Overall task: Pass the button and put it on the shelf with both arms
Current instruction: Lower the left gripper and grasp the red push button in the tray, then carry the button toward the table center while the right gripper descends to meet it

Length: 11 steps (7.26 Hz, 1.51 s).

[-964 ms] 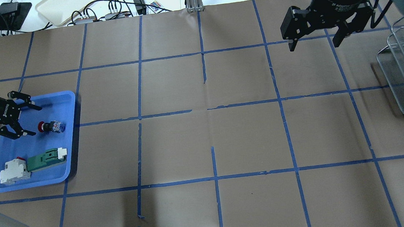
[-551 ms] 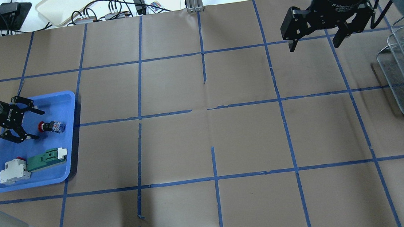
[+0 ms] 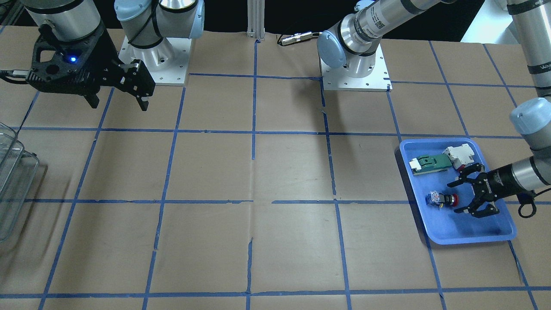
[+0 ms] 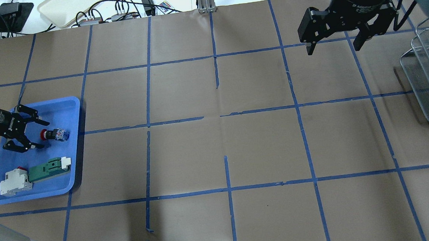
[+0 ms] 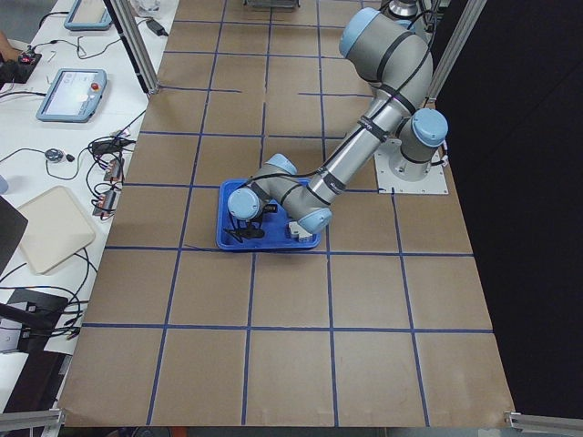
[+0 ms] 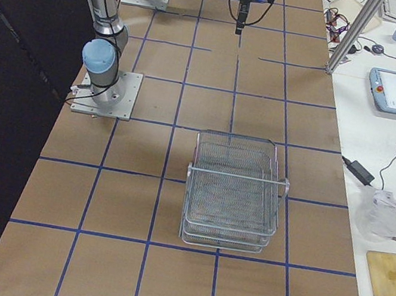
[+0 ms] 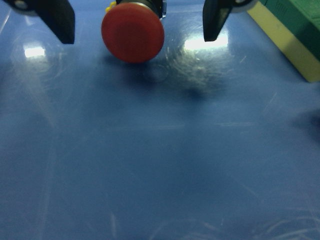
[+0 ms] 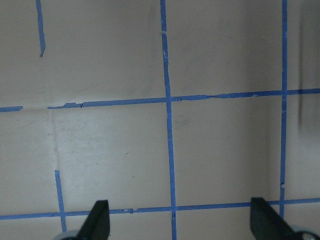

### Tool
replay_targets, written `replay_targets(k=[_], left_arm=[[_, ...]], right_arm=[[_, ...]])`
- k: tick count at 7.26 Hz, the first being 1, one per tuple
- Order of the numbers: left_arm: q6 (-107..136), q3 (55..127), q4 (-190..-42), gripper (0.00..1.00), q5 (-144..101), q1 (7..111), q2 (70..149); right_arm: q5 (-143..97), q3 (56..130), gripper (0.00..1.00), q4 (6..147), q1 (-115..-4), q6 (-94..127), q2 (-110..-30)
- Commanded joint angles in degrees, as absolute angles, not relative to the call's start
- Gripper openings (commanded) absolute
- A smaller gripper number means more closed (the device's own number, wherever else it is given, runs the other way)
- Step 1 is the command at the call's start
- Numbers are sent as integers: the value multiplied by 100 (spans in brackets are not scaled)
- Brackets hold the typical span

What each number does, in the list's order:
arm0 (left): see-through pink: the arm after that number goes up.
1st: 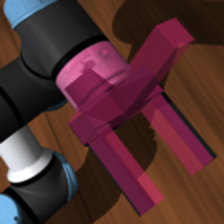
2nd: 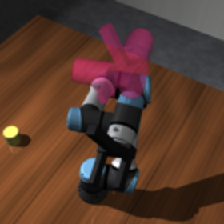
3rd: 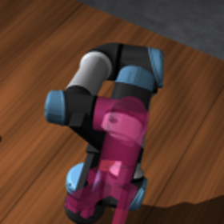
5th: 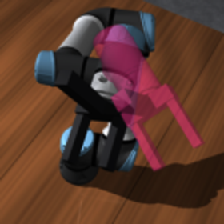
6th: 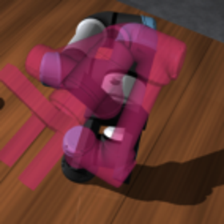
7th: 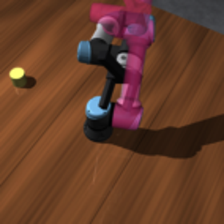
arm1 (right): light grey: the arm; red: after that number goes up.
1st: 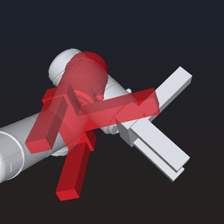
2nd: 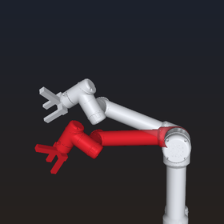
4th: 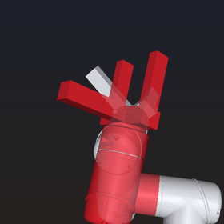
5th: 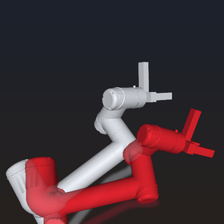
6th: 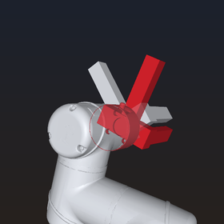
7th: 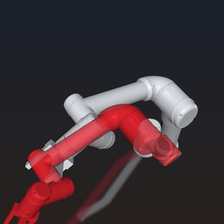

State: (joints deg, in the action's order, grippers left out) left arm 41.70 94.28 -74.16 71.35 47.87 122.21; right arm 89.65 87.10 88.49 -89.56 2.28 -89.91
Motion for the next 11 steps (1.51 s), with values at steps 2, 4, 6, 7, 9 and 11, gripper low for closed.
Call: replay_targets(k=[2,4,6,7,9,11], left_arm=[[4184,9413,-7488,0,7172,4781,12173],[4104,9387,-7602,0,7163,4790,12041],[4287,9273,-8094,0,7076,5025,11657],[4672,9212,-8330,0,6814,5419,11332],[5935,9184,-8402,0,6646,6498,10787],[7506,9255,-8394,0,5787,7588,10338]], right_arm=[[8965,8710,100,8851,-8956,229,-8991],[8965,8710,100,8851,-8956,229,-8982],[8965,8710,100,8851,-8956,229,-8982],[8965,8710,100,8859,-8956,220,-8974],[8965,8710,100,8859,-8956,46,-8956],[8973,8710,100,8868,-8877,-900,-8938]])
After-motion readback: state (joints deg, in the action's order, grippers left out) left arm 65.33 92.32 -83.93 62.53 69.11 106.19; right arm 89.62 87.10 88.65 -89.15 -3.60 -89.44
